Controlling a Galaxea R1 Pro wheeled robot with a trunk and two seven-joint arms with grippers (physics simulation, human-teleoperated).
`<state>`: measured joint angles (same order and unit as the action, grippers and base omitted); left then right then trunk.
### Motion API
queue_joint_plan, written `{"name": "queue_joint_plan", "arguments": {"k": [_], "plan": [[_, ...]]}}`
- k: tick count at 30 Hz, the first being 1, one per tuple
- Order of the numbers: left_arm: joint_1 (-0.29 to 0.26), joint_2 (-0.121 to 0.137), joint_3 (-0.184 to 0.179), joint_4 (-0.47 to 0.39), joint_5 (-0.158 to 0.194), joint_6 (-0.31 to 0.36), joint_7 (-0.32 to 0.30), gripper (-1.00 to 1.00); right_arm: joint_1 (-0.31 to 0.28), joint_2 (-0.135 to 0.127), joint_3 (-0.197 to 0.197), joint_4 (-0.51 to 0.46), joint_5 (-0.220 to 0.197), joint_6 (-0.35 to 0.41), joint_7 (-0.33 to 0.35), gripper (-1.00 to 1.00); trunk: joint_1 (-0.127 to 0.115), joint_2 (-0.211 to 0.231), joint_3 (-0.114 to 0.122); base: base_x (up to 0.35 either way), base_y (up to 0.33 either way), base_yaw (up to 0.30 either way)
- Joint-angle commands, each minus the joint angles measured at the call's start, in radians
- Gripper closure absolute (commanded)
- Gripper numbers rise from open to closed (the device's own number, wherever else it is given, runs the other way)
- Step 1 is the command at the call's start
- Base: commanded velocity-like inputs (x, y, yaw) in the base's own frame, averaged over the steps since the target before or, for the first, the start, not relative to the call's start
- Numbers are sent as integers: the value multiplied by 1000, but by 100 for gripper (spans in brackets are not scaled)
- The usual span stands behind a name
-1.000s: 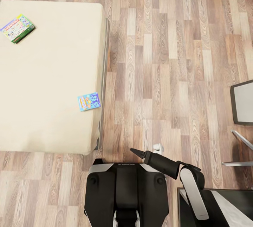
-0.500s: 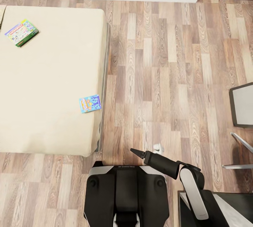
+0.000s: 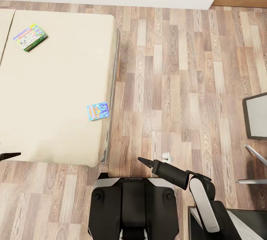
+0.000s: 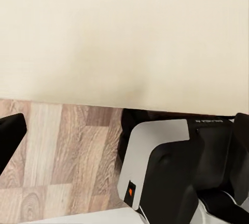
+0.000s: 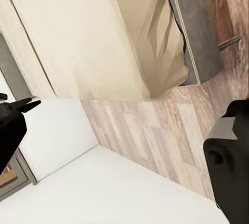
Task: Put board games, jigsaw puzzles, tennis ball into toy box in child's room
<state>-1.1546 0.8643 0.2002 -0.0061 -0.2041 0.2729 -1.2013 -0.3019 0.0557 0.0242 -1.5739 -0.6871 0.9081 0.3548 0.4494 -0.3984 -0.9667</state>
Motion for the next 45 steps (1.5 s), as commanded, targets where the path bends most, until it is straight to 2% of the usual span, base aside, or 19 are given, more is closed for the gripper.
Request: {"name": "queue_joint_plan", "arguments": {"k": [1, 4, 8, 24, 34, 45], "plan": [[-1, -12, 8, 0, -9, 10, 28, -100, 0, 0, -2, 0, 5, -3, 1, -100, 1, -2, 1, 0, 0, 71], [0, -33, 8, 0, -4, 11, 107, -100, 0, 1, -2, 0, 6, -18, -6, -100, 1, -2, 6, 0, 0, 71], [0, -46, 8, 0, -2, 10, 139, -100, 0, 1, -1, 0, 6, -22, -8, -100, 1, -2, 12, 0, 0, 71], [-1, -50, 9, 0, 0, 8, 131, -100, 0, 1, -3, 3, 6, -23, -11, -100, 1, -2, 39, 0, 0, 60], [-1, -54, 8, 0, -3, 8, 131, -100, 0, 8, 9, 5, 5, -23, -78, -100, 1, -2, 55, 0, 0, 3], [-1, -57, 8, 0, -3, 8, 132, -100, 0, 14, 10, 5, 6, -23, -85, -100, 1, -2, 65, 0, 0, -84]]}}
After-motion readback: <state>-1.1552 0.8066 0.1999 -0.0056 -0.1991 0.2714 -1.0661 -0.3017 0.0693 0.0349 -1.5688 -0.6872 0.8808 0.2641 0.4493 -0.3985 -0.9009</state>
